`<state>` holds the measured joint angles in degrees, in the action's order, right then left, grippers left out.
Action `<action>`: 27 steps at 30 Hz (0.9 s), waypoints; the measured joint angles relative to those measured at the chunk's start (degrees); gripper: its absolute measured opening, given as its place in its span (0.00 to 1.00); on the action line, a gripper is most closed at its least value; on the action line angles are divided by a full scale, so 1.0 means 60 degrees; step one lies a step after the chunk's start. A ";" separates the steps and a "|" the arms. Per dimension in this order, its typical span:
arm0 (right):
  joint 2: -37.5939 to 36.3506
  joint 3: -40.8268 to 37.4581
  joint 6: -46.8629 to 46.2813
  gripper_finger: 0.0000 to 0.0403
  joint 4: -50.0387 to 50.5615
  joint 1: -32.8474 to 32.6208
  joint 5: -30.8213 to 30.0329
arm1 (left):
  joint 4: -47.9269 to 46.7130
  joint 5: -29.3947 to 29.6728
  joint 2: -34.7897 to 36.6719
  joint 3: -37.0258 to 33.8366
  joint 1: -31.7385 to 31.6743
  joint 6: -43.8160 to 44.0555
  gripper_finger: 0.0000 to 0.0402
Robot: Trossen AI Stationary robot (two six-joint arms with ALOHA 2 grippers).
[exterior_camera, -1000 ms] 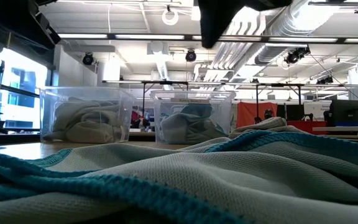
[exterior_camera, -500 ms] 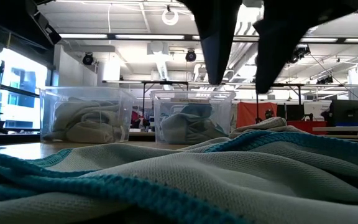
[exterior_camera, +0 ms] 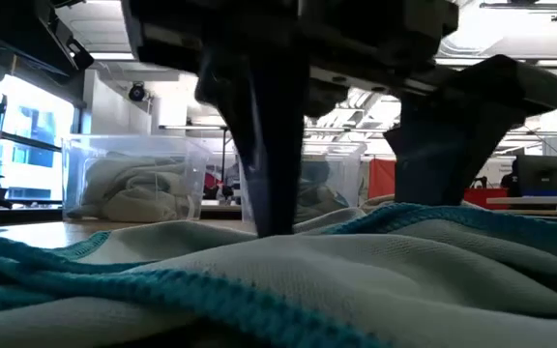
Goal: Sort microfiber towel by color & place in baskets
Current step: Put the bottom blue towel into the right transparent bin
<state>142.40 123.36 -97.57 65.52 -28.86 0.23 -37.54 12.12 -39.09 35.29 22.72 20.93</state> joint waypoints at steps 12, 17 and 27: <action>-0.0192 -0.0067 0.0031 0.05 0.0452 0.0092 -0.0650 | 0.0000 0.0000 0.0000 0.0000 0.0000 -0.0004 0.00; -0.1215 -0.0125 -0.0158 0.09 0.1181 0.0138 -0.2516 | 0.0007 0.0029 0.0000 0.0000 -0.0023 -0.0158 0.00; -0.3378 -0.0068 0.1109 0.02 0.2640 0.0640 -0.6007 | 0.0114 0.0393 0.0000 0.0004 -0.0498 -0.0426 0.00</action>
<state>122.13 122.95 -90.92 81.36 -25.01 -35.81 -36.86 14.48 -39.09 35.31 19.73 18.37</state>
